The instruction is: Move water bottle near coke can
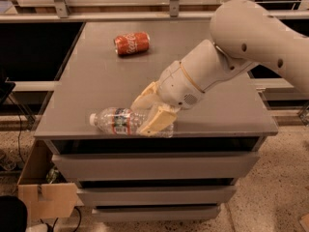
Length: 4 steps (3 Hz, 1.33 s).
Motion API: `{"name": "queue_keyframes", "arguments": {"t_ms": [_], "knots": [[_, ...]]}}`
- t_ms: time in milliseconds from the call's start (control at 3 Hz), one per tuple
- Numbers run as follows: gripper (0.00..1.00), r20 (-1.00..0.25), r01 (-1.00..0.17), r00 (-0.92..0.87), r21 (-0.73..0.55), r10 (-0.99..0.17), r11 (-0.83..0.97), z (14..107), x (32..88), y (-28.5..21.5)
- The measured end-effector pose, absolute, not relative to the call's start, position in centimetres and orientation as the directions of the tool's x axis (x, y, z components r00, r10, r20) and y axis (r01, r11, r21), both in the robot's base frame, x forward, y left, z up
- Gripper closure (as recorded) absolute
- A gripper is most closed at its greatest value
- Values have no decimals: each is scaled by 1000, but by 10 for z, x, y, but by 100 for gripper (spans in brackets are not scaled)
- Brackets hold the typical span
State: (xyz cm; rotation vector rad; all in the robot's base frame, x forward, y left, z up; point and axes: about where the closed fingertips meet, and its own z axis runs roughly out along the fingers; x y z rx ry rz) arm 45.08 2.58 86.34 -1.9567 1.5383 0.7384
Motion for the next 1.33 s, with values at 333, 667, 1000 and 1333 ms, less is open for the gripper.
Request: {"name": "queue_keyframes", "arguments": {"t_ms": [333,667,1000,1333], "knots": [[100,-706,-975,207,-91,-677,-203,868,452,25],[100,-702,-976,216,-132,-679,-174,884,467,16],[100,-700,-973,227,-189,-677,-131,907,490,4],[100,-703,-966,237,-241,-670,-89,930,519,-2]]}}
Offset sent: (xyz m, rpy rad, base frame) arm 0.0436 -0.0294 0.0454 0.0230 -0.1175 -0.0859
